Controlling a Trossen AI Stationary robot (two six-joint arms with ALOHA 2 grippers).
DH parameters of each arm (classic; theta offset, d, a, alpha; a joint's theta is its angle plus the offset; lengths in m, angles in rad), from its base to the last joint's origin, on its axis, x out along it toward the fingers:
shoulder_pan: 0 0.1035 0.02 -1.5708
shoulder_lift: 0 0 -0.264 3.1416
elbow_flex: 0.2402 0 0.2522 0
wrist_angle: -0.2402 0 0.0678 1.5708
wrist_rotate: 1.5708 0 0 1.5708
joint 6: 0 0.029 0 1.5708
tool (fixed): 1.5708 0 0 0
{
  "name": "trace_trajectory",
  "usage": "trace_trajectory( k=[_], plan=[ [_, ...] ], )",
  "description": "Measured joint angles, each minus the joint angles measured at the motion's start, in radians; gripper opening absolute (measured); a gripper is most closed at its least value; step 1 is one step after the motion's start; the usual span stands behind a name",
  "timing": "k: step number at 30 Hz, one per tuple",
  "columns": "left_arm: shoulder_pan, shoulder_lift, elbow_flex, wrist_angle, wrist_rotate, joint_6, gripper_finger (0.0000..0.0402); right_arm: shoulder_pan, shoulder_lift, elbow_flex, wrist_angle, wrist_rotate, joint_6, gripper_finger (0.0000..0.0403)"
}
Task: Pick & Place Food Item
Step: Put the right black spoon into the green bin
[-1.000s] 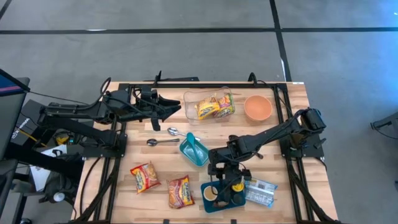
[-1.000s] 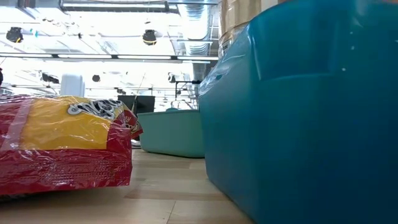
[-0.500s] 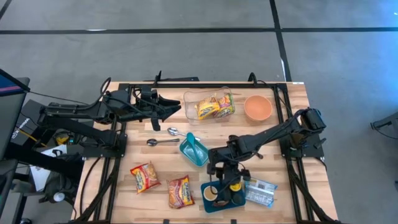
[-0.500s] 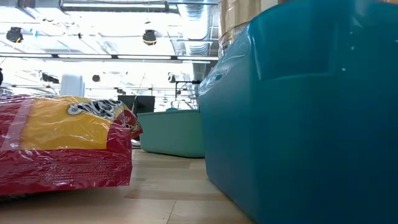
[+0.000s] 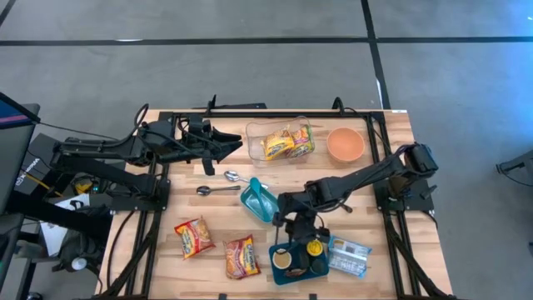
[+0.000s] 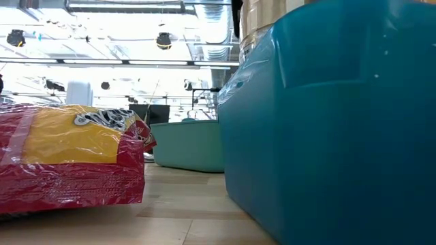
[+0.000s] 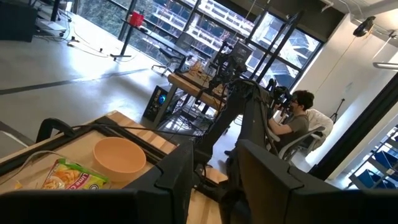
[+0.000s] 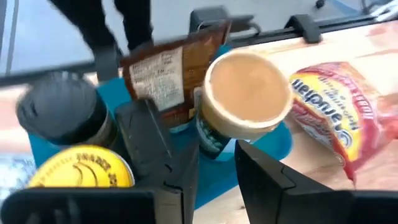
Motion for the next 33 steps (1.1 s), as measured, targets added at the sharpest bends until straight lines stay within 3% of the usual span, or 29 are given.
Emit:
trace_trajectory(
  k=[6, 20, 24, 33],
  plan=[
    [0.000, 0.000, 0.000, -0.001, -0.001, 0.000, 0.0123, -0.021, -0.030, 0.000, 0.079, 0.004, 0.241, 0.0097],
    [0.000, 0.000, 0.000, 0.000, -0.005, 0.000, 0.0123, -0.151, -0.040, 0.002, 0.185, 0.005, 0.981, 0.0097],
    [0.000, 0.000, 0.000, 0.000, -0.004, 0.000, 0.0123, -0.164, -0.040, 0.002, 0.183, 0.003, 1.058, 0.0097],
    [0.000, 0.000, 0.000, 0.000, -0.003, 0.000, 0.0123, -0.165, -0.040, 0.002, 0.201, 0.006, 1.059, 0.0097]
  ],
)
